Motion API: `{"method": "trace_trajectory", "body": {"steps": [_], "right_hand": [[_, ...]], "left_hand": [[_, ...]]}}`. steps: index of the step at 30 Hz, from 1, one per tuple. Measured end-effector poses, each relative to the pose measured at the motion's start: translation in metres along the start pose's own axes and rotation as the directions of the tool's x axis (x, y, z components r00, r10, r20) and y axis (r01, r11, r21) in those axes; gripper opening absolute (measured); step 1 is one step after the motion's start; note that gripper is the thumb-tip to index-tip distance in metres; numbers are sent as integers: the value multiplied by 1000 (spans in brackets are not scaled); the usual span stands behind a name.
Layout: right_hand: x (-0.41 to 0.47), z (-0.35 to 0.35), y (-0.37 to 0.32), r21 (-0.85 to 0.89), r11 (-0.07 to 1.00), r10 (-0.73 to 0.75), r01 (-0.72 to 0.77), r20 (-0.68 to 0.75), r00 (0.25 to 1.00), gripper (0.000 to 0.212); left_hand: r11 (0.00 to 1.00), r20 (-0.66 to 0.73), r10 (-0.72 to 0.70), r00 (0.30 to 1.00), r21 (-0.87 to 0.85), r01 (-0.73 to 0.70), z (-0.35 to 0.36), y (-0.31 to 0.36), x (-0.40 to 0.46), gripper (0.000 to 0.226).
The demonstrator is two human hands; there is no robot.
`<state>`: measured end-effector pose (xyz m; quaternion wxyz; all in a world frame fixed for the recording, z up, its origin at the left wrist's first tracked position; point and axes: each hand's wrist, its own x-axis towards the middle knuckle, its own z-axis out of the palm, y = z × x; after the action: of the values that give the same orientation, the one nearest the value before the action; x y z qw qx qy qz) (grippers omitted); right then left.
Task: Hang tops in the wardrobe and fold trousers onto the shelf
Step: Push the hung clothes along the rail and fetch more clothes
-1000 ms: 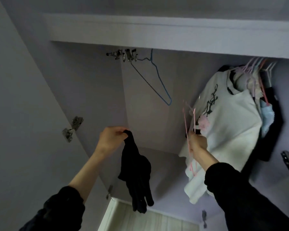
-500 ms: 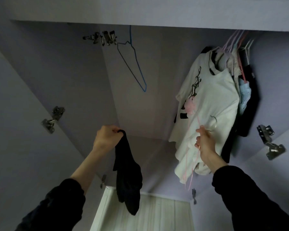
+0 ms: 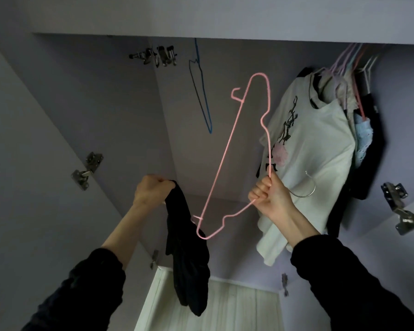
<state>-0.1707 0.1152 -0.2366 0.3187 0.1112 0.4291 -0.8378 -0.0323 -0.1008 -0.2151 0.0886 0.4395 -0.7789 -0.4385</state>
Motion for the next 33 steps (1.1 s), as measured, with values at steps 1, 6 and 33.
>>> {"method": "trace_trajectory", "body": {"steps": [1, 6, 33], "right_hand": [[-1, 5, 1, 22, 1000, -2, 1, 23, 1000, 70], [-1, 9, 7, 115, 993, 11, -20, 81, 997, 69], [3, 44, 5, -9, 994, -106, 111, 225, 969, 65]], "left_hand": [[1000, 2, 4, 1000, -13, -4, -1, 2, 0, 14], [997, -4, 24, 1000, -74, -24, -14, 14, -8, 16], [962, -137, 203, 970, -157, -223, -82, 53, -28, 5]]}}
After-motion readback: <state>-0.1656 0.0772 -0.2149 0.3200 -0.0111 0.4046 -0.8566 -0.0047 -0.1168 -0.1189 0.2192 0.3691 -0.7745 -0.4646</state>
